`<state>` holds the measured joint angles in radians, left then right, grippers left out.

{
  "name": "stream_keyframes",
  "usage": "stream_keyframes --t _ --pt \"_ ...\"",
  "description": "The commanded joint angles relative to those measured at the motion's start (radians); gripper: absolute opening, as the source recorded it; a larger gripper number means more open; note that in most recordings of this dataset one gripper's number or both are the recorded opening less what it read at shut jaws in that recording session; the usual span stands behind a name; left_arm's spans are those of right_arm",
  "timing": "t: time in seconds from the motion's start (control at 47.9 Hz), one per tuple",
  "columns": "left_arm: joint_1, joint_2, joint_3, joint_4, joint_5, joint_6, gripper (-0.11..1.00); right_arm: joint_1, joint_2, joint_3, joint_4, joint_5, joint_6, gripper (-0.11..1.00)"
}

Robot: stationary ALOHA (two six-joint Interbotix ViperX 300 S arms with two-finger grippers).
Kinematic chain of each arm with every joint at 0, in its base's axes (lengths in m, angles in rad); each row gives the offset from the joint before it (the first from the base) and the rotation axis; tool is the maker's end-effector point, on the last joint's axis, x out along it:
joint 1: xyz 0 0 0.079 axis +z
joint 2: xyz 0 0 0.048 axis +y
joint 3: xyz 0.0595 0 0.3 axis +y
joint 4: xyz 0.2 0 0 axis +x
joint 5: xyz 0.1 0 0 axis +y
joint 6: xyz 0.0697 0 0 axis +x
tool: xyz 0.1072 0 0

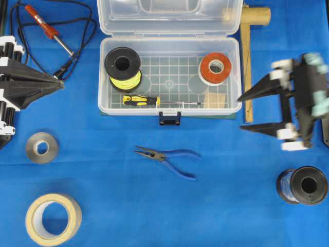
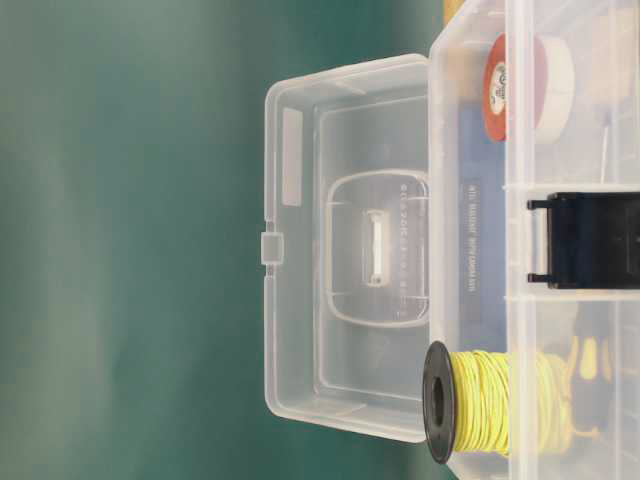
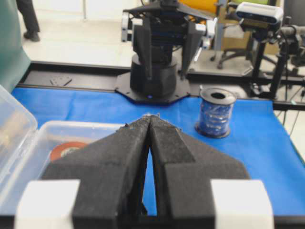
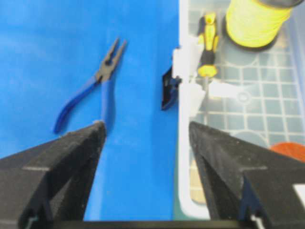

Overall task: Pick the nipper from the toolbox among several items.
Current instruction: 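Open the right gripper to release the pliers and retract right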

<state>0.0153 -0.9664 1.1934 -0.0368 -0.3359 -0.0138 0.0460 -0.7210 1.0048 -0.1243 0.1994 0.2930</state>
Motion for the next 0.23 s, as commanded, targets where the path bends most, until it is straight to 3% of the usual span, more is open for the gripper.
stream_keyframes --t 0.0,0.209 --pt "0.002 0.009 -0.008 -0.002 -0.021 0.002 0.00 -0.025 -0.097 0.063 -0.003 -0.048 0.003 0.71" --pt "0.002 0.012 -0.006 -0.002 -0.035 0.000 0.00 -0.083 -0.267 0.241 -0.002 -0.133 0.003 0.71"
